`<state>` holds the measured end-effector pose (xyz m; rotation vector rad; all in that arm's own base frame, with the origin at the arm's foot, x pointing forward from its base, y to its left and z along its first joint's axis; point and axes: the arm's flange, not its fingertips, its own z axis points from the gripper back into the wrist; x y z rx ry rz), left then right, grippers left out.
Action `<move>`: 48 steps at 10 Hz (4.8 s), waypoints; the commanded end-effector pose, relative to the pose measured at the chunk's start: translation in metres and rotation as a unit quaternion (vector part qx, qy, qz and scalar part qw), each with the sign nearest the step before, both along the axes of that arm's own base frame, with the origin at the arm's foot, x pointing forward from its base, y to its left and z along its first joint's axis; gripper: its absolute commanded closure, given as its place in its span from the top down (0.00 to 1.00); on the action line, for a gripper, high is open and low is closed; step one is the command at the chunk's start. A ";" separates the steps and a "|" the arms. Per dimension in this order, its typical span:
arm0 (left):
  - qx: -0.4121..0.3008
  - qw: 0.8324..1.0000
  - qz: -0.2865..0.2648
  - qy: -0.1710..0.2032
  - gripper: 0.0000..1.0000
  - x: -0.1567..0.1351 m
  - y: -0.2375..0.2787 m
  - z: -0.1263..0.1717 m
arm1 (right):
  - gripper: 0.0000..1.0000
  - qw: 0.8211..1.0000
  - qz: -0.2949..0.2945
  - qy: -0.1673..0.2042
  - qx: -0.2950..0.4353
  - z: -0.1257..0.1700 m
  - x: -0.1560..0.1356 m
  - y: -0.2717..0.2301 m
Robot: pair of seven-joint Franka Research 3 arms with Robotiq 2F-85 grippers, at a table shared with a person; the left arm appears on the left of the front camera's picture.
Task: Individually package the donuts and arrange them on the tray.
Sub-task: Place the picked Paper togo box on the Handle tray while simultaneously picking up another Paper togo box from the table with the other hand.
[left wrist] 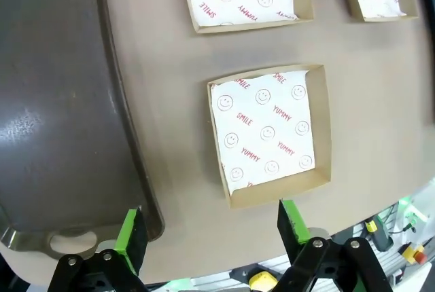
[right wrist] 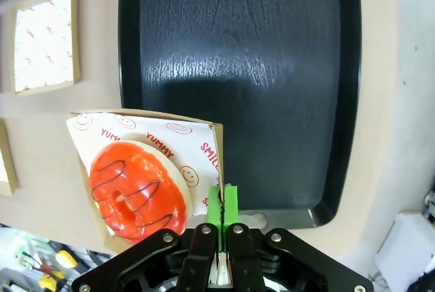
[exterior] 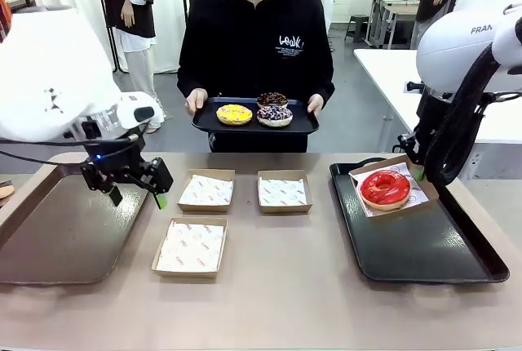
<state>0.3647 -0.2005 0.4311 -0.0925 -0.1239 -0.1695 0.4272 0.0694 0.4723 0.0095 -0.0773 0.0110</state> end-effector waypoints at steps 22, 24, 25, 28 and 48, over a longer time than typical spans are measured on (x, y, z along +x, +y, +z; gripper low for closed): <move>0.006 0.999 0.010 0.036 1.00 0.006 -0.038 -0.089 | 0.01 1.000 0.004 -0.008 0.005 -0.077 -0.015 -0.017; 0.007 0.999 0.007 0.045 1.00 0.007 -0.041 -0.094 | 0.01 1.000 0.001 0.005 0.003 -0.084 -0.012 -0.018; 0.009 0.999 0.006 0.046 1.00 0.008 -0.041 -0.095 | 0.01 1.000 -0.003 0.013 0.007 -0.087 -0.010 -0.019; 0.014 0.999 0.002 0.052 1.00 0.011 -0.046 -0.101 | 0.01 0.999 -0.020 0.037 0.020 -0.099 -0.003 -0.023; 0.035 0.996 0.081 0.009 0.00 0.022 -0.048 -0.111 | 0.85 0.997 -0.006 0.042 0.069 -0.082 -0.009 -0.041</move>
